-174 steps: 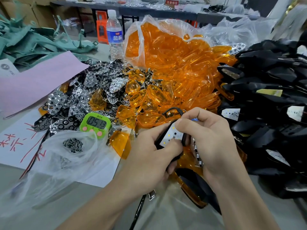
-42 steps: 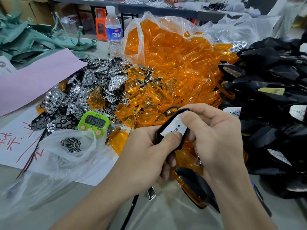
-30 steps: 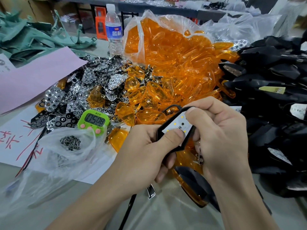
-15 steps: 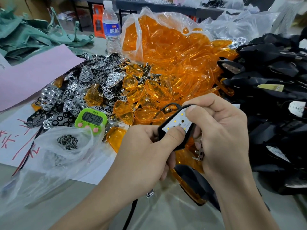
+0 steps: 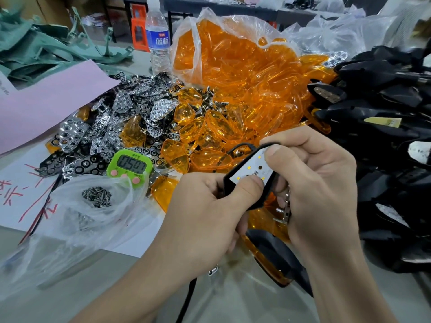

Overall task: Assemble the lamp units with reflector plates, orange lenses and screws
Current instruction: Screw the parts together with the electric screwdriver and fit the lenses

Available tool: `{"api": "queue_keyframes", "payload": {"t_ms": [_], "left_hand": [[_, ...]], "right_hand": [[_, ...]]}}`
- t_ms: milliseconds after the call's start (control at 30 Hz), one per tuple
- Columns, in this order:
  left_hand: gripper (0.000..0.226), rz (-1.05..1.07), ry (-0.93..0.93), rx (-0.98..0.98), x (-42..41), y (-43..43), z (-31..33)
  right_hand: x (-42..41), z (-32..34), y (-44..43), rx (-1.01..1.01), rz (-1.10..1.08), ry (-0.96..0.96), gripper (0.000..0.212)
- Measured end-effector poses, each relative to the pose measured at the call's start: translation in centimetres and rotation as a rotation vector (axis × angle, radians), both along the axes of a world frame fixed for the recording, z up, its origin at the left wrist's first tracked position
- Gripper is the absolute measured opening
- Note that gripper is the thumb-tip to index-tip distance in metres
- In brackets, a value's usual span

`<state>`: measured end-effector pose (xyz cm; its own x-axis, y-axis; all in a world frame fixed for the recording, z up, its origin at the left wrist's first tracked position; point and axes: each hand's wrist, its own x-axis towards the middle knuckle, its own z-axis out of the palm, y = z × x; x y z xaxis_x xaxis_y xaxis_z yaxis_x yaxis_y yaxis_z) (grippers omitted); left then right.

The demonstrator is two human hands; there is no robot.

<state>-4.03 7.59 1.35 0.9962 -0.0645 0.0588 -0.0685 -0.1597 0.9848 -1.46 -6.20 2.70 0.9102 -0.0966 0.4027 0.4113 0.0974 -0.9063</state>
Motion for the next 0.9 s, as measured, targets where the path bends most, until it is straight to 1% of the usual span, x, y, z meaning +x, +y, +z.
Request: {"api": "queue_keyframes", "payload": {"t_ms": [400,567,667,800,900], "left_hand": [[0.061,0.004,-0.009,0.011,0.2,0.0,-0.3],[0.042,-0.063,0.036,-0.068,0.7,0.3,-0.7],[0.031,-0.111,0.017,-0.143,1.0,0.5,-0.8],[0.025,-0.101,-0.039,-0.136,1.2,0.7,-1.2],[0.027,-0.087,-0.023,-0.124,1.3,0.8,-1.5]], "right_hand": [[0.2,-0.1,-0.2,-0.029,0.011,0.015,0.012],[0.6,-0.4,-0.1,-0.015,0.017,0.03,0.009],[0.6,-0.7,0.2,-0.047,0.022,0.014,0.01],[0.7,-1.2,0.5,-0.059,0.038,0.03,0.01],[0.9,-1.5,0.5,-0.079,0.038,0.061,0.008]]}}
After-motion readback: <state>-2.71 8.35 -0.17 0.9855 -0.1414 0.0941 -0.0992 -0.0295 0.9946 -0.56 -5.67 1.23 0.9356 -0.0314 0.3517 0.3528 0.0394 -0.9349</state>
